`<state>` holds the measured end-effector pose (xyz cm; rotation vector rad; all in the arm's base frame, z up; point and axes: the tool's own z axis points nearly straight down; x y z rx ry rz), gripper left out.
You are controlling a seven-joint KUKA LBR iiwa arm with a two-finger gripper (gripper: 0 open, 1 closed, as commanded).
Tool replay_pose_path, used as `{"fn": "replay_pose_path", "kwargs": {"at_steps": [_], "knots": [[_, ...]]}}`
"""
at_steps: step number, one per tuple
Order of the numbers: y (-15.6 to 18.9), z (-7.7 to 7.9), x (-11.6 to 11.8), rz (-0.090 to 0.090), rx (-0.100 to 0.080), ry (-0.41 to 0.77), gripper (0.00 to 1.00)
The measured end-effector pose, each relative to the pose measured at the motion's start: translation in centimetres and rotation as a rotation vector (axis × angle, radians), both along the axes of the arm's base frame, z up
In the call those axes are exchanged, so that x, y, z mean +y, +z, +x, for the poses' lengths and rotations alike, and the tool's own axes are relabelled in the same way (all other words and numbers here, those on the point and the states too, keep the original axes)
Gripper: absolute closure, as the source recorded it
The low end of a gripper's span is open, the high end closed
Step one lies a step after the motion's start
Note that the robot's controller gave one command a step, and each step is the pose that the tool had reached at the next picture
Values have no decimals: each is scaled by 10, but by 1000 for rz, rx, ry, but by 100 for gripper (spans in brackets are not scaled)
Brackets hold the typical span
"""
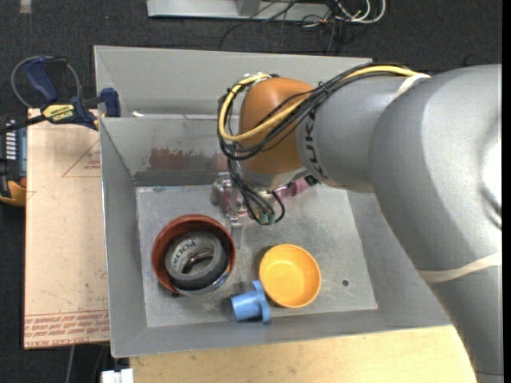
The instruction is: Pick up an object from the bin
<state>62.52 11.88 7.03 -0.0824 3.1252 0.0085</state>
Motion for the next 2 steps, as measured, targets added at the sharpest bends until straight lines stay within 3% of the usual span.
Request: {"fn": "replay_pose_path", "kwargs": {"at_steps": [1,2], "knots": [[105,10,-6,1,-7,-54,0],[124,15,4,0,9,-49,0]]}}
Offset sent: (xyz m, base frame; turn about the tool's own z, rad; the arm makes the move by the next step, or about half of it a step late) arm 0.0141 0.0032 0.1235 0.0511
